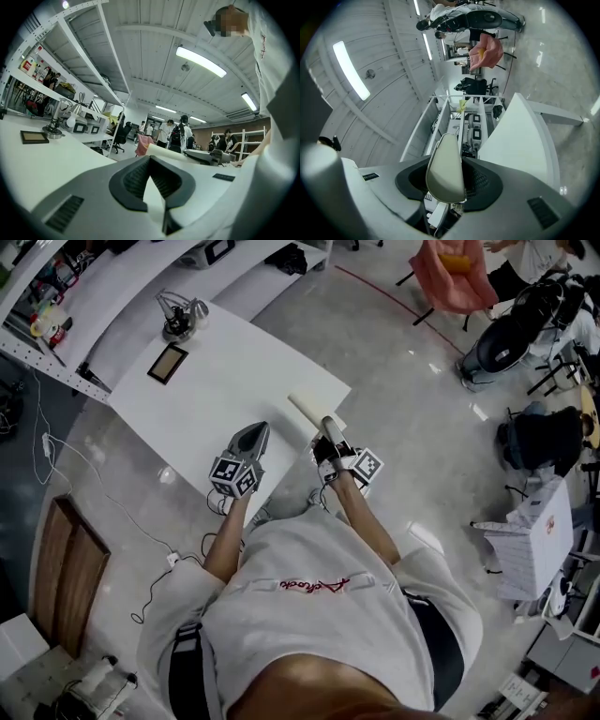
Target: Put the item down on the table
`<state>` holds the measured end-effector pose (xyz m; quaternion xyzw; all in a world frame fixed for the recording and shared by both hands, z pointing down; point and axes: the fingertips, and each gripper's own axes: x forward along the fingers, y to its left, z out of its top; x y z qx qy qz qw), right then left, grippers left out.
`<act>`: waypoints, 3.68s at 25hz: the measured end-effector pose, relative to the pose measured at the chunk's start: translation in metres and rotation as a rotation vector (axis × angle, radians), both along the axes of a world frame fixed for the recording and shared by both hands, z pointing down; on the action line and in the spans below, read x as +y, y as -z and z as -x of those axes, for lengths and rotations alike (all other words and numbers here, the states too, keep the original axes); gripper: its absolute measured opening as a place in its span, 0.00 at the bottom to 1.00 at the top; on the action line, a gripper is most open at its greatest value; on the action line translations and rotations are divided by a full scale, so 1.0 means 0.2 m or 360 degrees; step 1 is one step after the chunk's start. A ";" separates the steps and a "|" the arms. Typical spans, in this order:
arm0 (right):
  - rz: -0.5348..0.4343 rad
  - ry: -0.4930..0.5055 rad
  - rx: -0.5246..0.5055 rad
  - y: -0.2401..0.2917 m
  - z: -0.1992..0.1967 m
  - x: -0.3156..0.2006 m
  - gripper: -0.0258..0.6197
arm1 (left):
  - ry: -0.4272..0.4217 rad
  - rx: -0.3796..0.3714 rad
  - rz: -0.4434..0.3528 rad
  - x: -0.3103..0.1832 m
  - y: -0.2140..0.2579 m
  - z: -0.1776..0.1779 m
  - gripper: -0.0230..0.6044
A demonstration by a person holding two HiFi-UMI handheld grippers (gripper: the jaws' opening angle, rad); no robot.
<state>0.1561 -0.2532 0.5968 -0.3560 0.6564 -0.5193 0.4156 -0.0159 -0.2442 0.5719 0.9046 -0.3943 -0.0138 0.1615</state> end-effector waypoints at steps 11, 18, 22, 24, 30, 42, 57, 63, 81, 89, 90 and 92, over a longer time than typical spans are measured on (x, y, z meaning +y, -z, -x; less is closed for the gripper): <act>0.0052 0.0035 0.0014 -0.06 -0.01 0.02 0.33 | 0.0014 0.0012 0.0033 0.00 -0.03 -0.05 0.05; 0.0128 0.0045 -0.0007 -0.15 0.00 0.09 0.33 | 0.0016 0.0025 0.0114 0.05 -0.11 -0.06 0.05; 0.0188 0.0046 0.0003 -0.23 0.01 0.15 0.33 | 0.0011 0.0021 0.0174 0.09 -0.18 -0.06 0.05; 0.0217 0.0044 -0.0007 -0.28 0.00 0.19 0.33 | 0.0012 0.0024 0.0205 0.12 -0.22 -0.07 0.05; 0.0305 0.0066 -0.0003 -0.38 0.04 0.25 0.33 | 0.0001 0.0026 0.0316 0.20 -0.33 -0.05 0.05; 0.0397 0.0105 -0.0025 -0.53 0.10 0.27 0.33 | 0.0018 0.0029 0.0375 0.23 -0.40 -0.05 0.05; 0.0410 0.0084 0.0036 -0.59 0.17 -0.21 0.33 | 0.0087 0.0051 0.0428 0.25 -0.45 0.02 0.05; 0.0467 0.0045 0.0019 -0.64 0.14 -0.39 0.33 | 0.0086 0.0059 0.0441 0.25 -0.46 0.03 0.05; 0.0564 0.0018 -0.0106 -0.67 0.14 -0.53 0.39 | 0.0086 0.0057 0.0473 0.23 -0.48 0.04 0.05; 0.0523 0.0088 -0.0144 -0.62 0.17 -0.56 0.58 | 0.0075 0.0060 0.0499 0.24 -0.50 0.04 0.05; 0.0528 0.0107 -0.0127 -0.62 0.18 -0.56 0.61 | 0.0076 0.0062 0.0501 0.24 -0.50 0.04 0.05; 0.0526 0.0163 -0.0051 -0.63 0.20 -0.57 0.64 | 0.0076 0.0066 0.0503 0.24 -0.51 0.04 0.05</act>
